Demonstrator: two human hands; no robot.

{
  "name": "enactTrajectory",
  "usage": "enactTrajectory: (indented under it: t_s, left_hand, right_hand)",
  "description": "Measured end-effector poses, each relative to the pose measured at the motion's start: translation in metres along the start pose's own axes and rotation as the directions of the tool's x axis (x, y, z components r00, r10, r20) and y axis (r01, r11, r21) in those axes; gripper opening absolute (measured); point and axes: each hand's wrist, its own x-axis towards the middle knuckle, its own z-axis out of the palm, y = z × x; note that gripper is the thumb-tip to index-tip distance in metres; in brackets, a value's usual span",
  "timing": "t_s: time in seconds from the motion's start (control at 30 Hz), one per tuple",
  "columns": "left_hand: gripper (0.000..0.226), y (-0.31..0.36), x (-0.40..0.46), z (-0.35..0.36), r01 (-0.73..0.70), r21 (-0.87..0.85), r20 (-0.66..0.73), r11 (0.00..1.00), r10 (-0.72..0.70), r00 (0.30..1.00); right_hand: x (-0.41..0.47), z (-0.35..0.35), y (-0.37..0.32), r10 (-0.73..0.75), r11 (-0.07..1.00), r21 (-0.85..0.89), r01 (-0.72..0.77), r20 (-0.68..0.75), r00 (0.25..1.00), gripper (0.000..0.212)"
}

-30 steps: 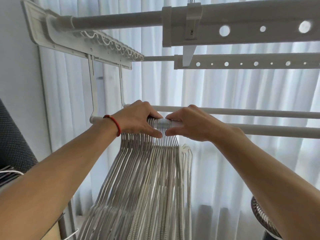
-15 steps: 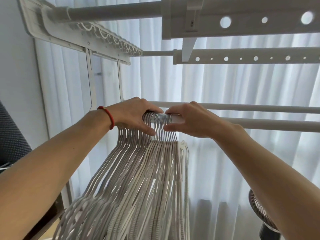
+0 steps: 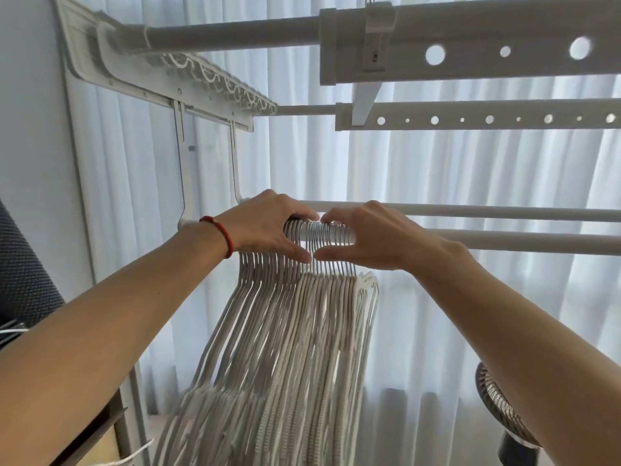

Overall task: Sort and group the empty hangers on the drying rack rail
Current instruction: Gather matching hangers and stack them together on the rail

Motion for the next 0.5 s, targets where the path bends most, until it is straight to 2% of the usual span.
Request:
enactTrajectory:
  t_s: [0.1, 0.23, 0.4, 0.5]
  left_hand:
    - [0.091, 0.0013, -0.0004, -0.002, -0.009, 0.024, 0.037, 1.0, 0.008, 0.999]
    - [0.075, -0.0022, -0.0032, -0.0022, -0.019, -0.023, 0.008, 1.0, 0.019, 1.0]
    - [0.063, -0.0026, -0.0025, 0.0036, -0.05, -0.072, -0.04, 0.996, 0.047, 0.998]
    - [0.06, -0.002, -0.0012, 0.0048, -0.047, -0.082, -0.06, 0.996, 0.042, 0.997]
  right_hand:
    - [0.0045, 0.0029, -0.0064, -0.002, 1.0, 0.007, 0.002, -0.031, 1.0, 0.066]
    - [0.0065, 0.0024, -0.0046, 0.021, 0.997, 0.077, -0.02, -0.014, 1.0, 0.055]
    - [0.0055, -0.0028, -0.0011, 0.014, 0.995, 0.101, -0.014, 0.003, 1.0, 0.061]
    - [0.0057, -0.0031, -0.0003, 0.012, 0.992, 0.126, -0.012, -0.003, 1.0, 0.056]
